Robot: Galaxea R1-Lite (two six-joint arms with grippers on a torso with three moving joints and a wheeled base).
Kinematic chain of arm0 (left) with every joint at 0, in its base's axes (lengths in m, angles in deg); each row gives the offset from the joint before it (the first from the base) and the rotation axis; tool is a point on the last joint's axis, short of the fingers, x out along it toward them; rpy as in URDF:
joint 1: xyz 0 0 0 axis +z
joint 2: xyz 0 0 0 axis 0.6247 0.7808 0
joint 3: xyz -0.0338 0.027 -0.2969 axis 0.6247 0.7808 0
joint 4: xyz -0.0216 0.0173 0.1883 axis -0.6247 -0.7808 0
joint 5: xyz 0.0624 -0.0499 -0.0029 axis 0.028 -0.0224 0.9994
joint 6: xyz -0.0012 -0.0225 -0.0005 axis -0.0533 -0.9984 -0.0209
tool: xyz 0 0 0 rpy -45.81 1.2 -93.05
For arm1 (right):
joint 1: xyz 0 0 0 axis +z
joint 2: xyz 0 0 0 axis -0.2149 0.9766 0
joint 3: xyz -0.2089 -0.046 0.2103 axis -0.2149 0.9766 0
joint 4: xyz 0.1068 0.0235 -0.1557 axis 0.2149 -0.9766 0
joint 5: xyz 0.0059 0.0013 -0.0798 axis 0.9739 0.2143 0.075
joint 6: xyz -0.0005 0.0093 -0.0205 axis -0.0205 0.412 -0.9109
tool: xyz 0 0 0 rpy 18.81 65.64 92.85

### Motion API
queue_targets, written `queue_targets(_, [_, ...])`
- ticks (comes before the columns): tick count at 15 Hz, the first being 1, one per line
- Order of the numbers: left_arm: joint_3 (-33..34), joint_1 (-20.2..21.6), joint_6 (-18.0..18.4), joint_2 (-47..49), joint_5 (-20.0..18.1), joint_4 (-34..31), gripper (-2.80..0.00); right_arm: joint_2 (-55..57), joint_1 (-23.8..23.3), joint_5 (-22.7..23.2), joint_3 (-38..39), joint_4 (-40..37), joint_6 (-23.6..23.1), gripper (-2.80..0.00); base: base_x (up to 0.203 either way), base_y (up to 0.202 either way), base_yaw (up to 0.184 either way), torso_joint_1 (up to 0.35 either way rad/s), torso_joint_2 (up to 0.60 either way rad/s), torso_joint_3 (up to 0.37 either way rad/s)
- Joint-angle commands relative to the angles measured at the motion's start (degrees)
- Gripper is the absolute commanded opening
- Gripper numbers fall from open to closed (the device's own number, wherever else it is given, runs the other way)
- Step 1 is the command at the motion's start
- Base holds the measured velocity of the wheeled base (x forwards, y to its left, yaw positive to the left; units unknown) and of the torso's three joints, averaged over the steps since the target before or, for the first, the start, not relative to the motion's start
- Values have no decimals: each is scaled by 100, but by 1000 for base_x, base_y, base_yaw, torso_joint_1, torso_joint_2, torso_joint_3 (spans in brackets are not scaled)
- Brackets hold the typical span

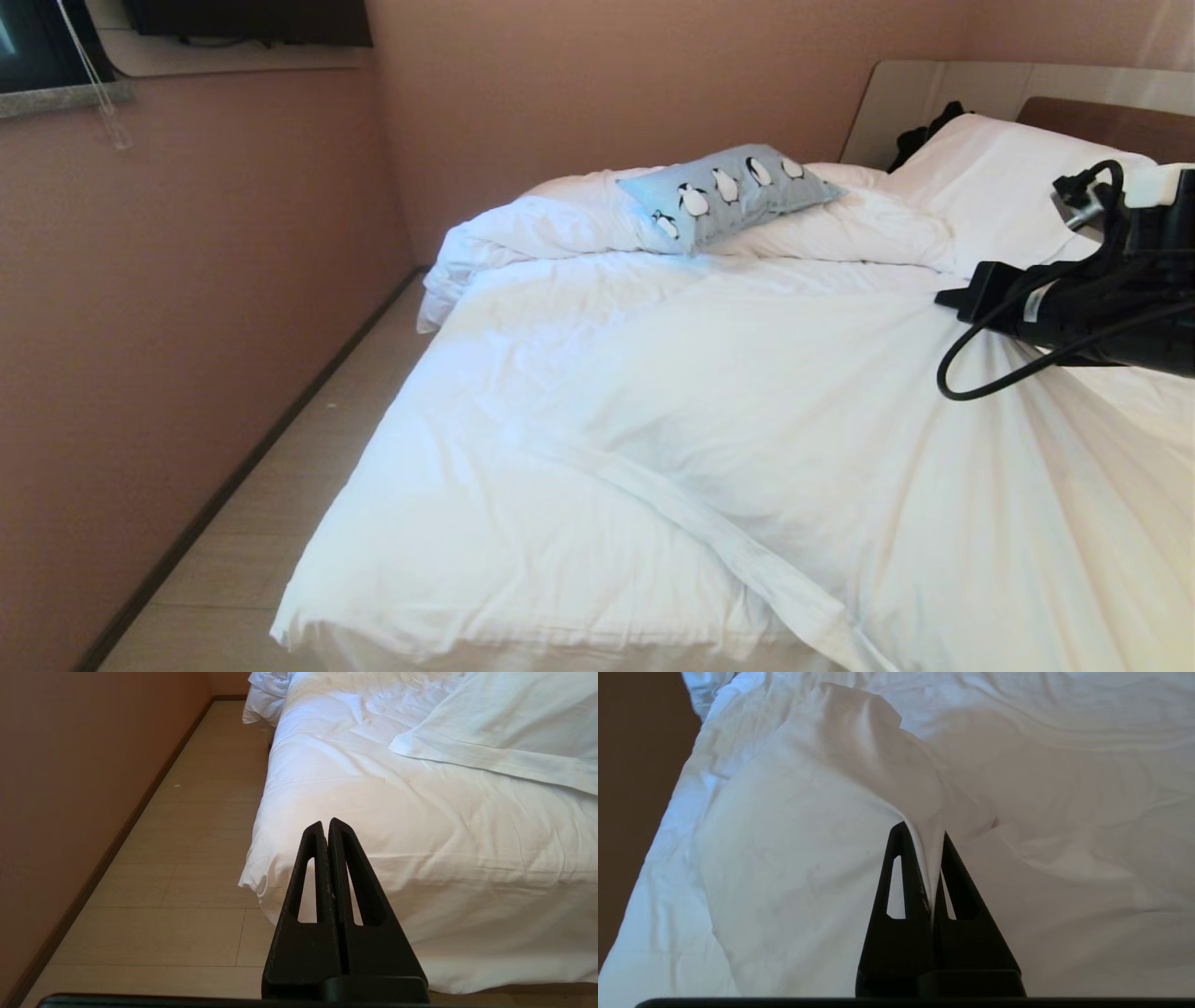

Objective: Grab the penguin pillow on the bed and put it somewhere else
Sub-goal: Pick up the pillow

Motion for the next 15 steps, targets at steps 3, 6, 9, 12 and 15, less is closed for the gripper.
queue_targets(3, [0,-1,2,-2,4,0,-280,-289,2,-350,-54,15,9,-280,0,0,0,0,0,0])
queue_targets(6, [0,-1,2,-2,4,0,-280,-466,-7,-478,-68,15,8,-280,0,0,0,0,0,0])
queue_targets(9, [0,-1,2,-2,4,0,-280,-572,-15,-650,-114,23,8,-280,0,0,0,0,0,0])
queue_targets(12, [0,-1,2,-2,4,0,-280,-632,-15,-784,-143,20,8,-280,0,0,0,0,0,0])
queue_targets(15, [0,-1,2,-1,4,0,-280,-817,-15,-784,-143,15,16,-280,0,0,0,0,0,0])
